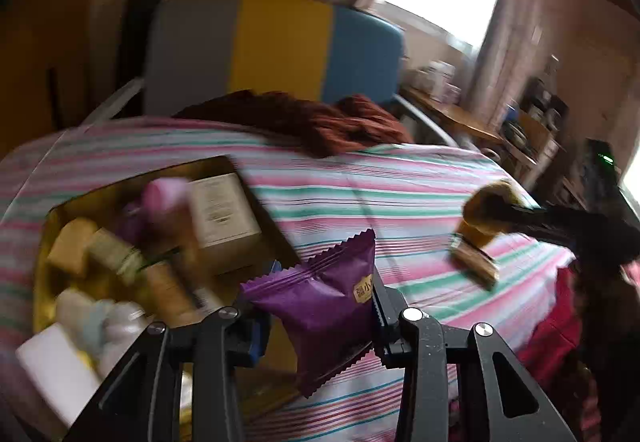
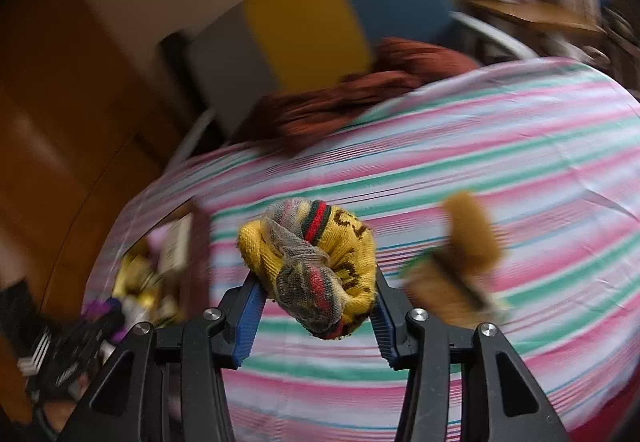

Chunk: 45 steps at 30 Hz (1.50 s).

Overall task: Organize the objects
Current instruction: 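Carry the purple packet and knitted toy into the gold tray and release both, then move both grippers back toward the yellow sponge and cracker packet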

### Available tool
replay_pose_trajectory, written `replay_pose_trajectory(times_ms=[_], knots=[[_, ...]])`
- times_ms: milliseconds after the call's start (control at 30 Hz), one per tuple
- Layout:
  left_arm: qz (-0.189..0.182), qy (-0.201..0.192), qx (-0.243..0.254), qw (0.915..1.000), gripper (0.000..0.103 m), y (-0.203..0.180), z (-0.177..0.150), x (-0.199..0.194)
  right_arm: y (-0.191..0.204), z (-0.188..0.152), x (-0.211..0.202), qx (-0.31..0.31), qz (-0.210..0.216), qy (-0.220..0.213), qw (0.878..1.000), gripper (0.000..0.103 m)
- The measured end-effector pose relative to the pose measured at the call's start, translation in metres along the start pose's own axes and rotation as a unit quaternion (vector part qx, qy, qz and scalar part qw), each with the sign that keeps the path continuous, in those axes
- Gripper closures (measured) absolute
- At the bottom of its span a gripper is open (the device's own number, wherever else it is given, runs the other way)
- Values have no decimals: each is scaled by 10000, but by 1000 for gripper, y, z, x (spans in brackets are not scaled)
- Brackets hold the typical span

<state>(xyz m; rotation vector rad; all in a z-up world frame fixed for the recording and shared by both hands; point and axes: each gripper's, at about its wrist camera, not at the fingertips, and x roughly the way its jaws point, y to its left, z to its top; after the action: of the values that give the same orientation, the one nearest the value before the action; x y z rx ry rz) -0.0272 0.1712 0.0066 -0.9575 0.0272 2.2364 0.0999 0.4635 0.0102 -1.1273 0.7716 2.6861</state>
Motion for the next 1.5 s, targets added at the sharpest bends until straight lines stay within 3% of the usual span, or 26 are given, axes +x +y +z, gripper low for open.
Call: replay_pose_trajectory(times_ms=[233, 533, 633, 767, 1000, 1267, 1500], knots=[[404, 33, -877, 9953, 62, 71, -16, -17, 98, -26, 34, -934, 865, 544, 9904, 55], [427, -132, -1617, 9858, 62, 121, -24, -39, 163, -57, 77, -1585, 1103, 1103, 9750, 52], [346, -117, -1617, 9862, 62, 120, -25, -39, 171, -65, 88, -1702, 981, 1282, 9721, 48], [266, 61, -1502, 9883, 58, 111, -29, -27, 173, -75, 101, -1760, 753, 1455, 9707, 31], [290, 298, -1470, 9883, 52, 105, -38, -15, 167, -79, 106, -1637, 719, 1530, 9719, 31], [673, -67, -1151, 9910, 40, 96, -26, -33, 175, -78, 97, -1738, 616, 1370, 9733, 31], [1018, -175, -867, 9909, 35, 85, -22, -40, 181, -82, 93, -1874, 419, 1228, 9737, 30]])
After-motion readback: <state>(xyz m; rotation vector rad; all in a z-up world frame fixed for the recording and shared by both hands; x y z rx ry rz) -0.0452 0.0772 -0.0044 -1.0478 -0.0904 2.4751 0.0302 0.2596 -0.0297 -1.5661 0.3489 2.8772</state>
